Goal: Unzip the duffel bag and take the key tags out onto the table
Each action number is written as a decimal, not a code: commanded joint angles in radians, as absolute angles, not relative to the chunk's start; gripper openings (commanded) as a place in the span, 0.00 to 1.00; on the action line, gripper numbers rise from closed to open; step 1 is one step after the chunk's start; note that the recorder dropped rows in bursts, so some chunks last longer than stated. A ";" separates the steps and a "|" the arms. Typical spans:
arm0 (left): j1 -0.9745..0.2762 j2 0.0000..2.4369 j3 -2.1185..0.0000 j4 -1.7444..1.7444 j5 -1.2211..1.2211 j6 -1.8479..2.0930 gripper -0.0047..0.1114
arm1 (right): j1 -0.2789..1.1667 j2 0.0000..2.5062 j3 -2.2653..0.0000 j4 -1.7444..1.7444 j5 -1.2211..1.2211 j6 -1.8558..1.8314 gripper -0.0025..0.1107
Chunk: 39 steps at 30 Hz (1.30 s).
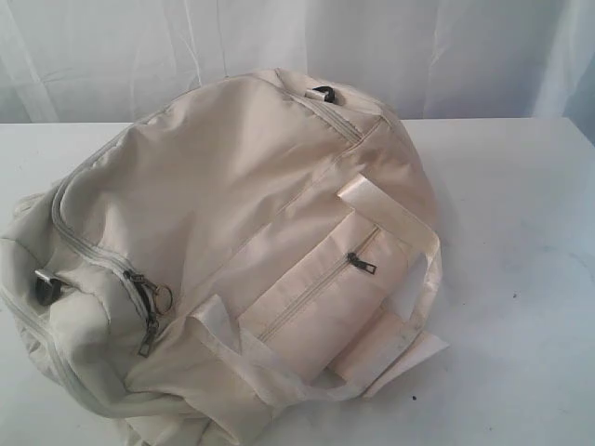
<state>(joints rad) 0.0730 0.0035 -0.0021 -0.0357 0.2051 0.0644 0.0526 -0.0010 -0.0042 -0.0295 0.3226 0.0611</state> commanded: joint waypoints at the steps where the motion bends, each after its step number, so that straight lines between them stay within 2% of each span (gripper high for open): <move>1: 0.068 0.000 0.000 -0.049 0.209 0.060 0.04 | 0.049 0.000 0.000 -0.037 0.313 0.064 0.02; 27: 0.068 0.000 0.000 -0.044 0.181 0.064 0.04 | 0.049 0.000 0.000 -0.035 0.313 0.063 0.02; 31: 0.068 0.000 0.000 -0.052 -0.064 -0.045 0.04 | 0.049 0.000 0.000 -0.035 0.313 0.063 0.02; 34: 0.068 0.000 0.000 -0.077 -0.273 -0.460 0.04 | 0.049 0.000 0.000 -0.035 0.313 0.063 0.02; 37: 0.068 0.000 0.000 -0.077 -0.500 -0.429 0.04 | 0.049 0.000 0.000 -0.035 0.313 0.063 0.02; 39: 0.068 0.000 -0.006 -0.082 -0.551 -0.355 0.04 | 0.049 0.000 0.000 -0.035 0.313 0.063 0.02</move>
<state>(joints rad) 0.0730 0.0035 -0.0021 -0.0657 -0.4729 -0.4040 0.0526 -0.0010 -0.0042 -0.0295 0.3226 0.0625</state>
